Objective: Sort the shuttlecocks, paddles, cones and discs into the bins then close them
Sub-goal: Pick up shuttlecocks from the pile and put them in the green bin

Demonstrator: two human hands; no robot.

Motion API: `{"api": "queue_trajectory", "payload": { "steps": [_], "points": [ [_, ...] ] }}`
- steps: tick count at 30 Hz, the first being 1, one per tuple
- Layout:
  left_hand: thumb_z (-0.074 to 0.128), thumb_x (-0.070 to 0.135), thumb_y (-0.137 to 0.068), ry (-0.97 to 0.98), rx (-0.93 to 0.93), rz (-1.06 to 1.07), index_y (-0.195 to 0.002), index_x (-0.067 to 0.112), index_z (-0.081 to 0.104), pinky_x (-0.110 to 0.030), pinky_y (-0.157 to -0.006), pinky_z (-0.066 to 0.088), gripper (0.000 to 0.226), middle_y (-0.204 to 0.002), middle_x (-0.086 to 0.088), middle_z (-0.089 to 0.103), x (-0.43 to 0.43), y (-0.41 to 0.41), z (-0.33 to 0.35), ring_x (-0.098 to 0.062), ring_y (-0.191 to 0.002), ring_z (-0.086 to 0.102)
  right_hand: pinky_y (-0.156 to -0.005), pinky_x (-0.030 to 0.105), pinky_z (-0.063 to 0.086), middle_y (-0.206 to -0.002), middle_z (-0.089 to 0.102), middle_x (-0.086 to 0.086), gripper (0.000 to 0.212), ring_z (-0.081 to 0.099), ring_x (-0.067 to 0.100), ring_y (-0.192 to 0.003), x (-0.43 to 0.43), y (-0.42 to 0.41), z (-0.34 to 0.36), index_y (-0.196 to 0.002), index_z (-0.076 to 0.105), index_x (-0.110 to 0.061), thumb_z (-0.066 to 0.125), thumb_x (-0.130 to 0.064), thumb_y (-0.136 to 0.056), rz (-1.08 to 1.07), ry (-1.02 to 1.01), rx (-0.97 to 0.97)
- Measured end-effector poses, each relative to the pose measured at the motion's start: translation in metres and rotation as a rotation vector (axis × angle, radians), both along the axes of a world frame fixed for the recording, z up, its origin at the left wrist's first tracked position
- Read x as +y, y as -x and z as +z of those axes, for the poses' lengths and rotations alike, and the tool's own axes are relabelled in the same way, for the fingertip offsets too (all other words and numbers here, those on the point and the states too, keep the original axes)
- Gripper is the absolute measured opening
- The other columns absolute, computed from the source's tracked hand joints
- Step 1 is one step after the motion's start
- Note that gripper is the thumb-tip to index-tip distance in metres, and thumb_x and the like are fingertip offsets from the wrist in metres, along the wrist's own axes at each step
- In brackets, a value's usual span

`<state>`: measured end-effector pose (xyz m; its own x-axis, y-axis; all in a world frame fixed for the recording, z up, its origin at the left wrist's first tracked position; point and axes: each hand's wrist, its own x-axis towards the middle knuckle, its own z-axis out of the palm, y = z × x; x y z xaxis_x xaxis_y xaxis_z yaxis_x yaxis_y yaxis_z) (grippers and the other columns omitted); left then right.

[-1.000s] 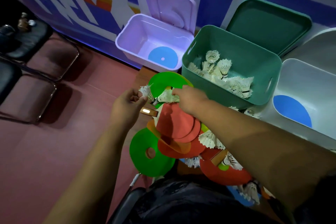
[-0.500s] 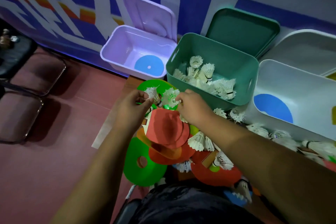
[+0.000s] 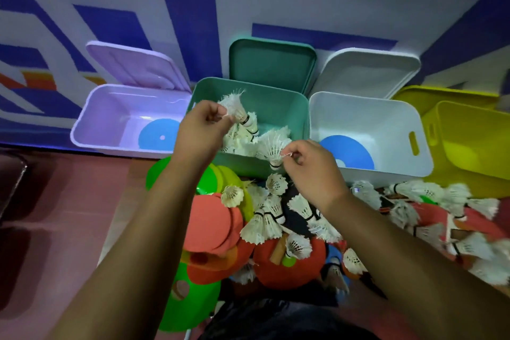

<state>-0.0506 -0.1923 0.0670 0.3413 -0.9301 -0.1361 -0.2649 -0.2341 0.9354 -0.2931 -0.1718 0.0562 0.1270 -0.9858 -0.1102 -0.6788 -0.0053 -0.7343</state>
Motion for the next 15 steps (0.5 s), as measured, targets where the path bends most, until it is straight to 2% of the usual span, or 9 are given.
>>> {"api": "queue_trajectory", "payload": {
  "steps": [2,3,4,6,8,10,12,15],
  "points": [
    [0.074,0.048,-0.086,-0.035,-0.033,-0.095,-0.11,0.038,0.064,-0.048,-0.079,0.064,0.028,-0.103,0.01,0.075,-0.022,0.018,0.0,-0.021,-0.093,0.075,-0.083,0.028,0.052,-0.103,0.064,-0.012,0.014,0.064,0.007,-0.087,-0.002,0.014,0.003,-0.102,0.074,-0.028,0.065,-0.019,-0.096,-0.058,-0.008,-0.005],
    [0.073,0.048,-0.087,-0.082,-0.044,-0.173,-0.13,0.041,0.057,-0.046,-0.081,0.063,0.046,-0.117,0.009,0.072,-0.031,0.026,-0.003,-0.021,-0.098,0.074,-0.084,0.028,0.051,-0.104,0.064,-0.011,0.014,0.064,0.007,-0.088,-0.002,0.021,0.004,-0.102,0.074,-0.027,0.065,-0.019,-0.096,-0.079,-0.01,0.005],
    [0.073,0.046,-0.089,-0.142,-0.051,-0.245,-0.148,0.044,0.043,-0.045,-0.084,0.063,0.066,-0.129,0.006,0.067,-0.038,0.035,-0.006,-0.022,-0.102,0.073,-0.085,0.027,0.05,-0.104,0.065,-0.01,0.013,0.063,0.006,-0.089,-0.001,0.027,0.005,-0.102,0.074,-0.027,0.065,-0.019,-0.097,-0.096,-0.012,0.012],
    [0.072,0.038,-0.094,-0.256,-0.077,-0.322,-0.162,0.04,0.021,-0.042,-0.091,0.061,0.085,-0.145,-0.003,0.058,-0.046,0.051,-0.014,-0.023,-0.108,0.071,-0.085,0.026,0.05,-0.106,0.065,-0.011,0.012,0.063,0.005,-0.091,0.001,0.036,0.005,-0.102,0.074,-0.027,0.065,-0.02,-0.098,-0.138,-0.026,0.012],
    [0.067,0.034,-0.097,-0.294,-0.116,-0.31,-0.163,0.025,0.025,-0.035,-0.089,0.056,0.079,-0.149,-0.007,0.058,-0.047,0.061,-0.024,-0.025,-0.111,0.069,-0.088,0.027,0.052,-0.107,0.065,-0.012,0.011,0.064,0.004,-0.092,0.003,0.043,0.003,-0.102,0.074,-0.027,0.066,-0.021,-0.098,-0.187,-0.048,-0.002],
    [0.061,0.032,-0.095,-0.301,-0.101,-0.283,-0.158,0.016,0.034,-0.036,-0.084,0.058,0.07,-0.134,-0.006,0.069,-0.039,0.062,-0.031,-0.024,-0.104,0.071,-0.09,0.028,0.053,-0.108,0.066,-0.012,0.012,0.063,0.003,-0.092,0.005,0.048,0.001,-0.102,0.075,-0.028,0.065,-0.022,-0.098,-0.228,-0.063,-0.023],
    [0.057,0.032,-0.092,-0.298,-0.067,-0.259,-0.151,0.015,0.043,-0.045,-0.09,0.061,0.063,-0.119,-0.001,0.073,-0.025,0.056,-0.033,-0.022,-0.099,0.073,-0.091,0.03,0.054,-0.108,0.068,-0.012,0.012,0.062,0.001,-0.092,0.005,0.051,-0.001,-0.103,0.075,-0.029,0.065,-0.024,-0.099,-0.262,-0.072,-0.043],
    [0.06,0.036,-0.094,-0.231,-0.045,-0.209,-0.137,0.021,0.057,-0.051,-0.089,0.062,0.046,-0.115,0.004,0.071,-0.004,0.041,-0.033,-0.018,-0.095,0.075,-0.091,0.033,0.055,-0.108,0.068,-0.01,0.011,0.063,0.005,-0.094,0.0,0.049,-0.002,-0.102,0.075,-0.028,0.065,-0.025,-0.099,-0.295,-0.078,-0.096]
  ]
}}
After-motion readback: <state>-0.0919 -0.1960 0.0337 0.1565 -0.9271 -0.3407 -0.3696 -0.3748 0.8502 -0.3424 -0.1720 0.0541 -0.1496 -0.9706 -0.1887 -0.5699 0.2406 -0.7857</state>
